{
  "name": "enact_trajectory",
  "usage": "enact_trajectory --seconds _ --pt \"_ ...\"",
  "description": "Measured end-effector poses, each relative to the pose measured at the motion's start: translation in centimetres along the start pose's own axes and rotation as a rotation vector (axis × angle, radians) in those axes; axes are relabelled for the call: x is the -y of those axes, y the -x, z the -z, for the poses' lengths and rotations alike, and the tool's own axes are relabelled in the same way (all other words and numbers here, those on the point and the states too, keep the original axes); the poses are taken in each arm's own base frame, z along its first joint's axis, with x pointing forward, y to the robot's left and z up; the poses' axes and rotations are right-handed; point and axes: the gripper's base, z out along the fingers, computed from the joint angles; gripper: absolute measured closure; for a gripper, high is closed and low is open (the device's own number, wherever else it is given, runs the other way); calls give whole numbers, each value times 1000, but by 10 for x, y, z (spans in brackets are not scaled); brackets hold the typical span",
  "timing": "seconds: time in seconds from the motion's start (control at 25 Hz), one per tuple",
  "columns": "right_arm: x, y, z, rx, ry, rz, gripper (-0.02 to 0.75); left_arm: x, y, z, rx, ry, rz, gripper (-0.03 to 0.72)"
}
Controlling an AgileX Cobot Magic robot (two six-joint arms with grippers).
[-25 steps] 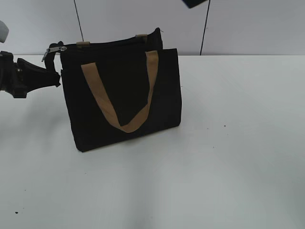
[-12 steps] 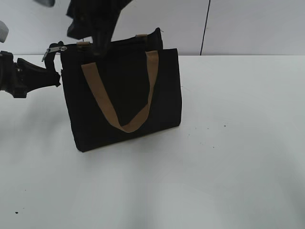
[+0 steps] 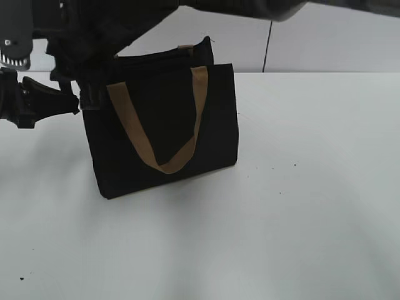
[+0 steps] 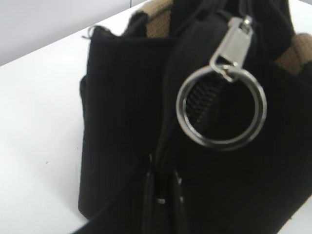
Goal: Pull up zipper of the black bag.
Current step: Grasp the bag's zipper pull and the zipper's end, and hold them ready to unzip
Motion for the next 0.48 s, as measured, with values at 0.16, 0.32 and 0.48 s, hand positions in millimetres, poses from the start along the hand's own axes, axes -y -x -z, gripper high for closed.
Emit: enact_trajectory --seconds 0.16,0.32,0.48 --pt "-6 -6 -14 -10 3 13 465 0 0 0 -1 -2 -1 657" --pt "-5 -9 -22 -5 -38 27 465 0 0 0 -1 -3 -1 657" --pt "-9 -13 -31 -10 -44 30 465 0 0 0 -2 -3 -2 657"
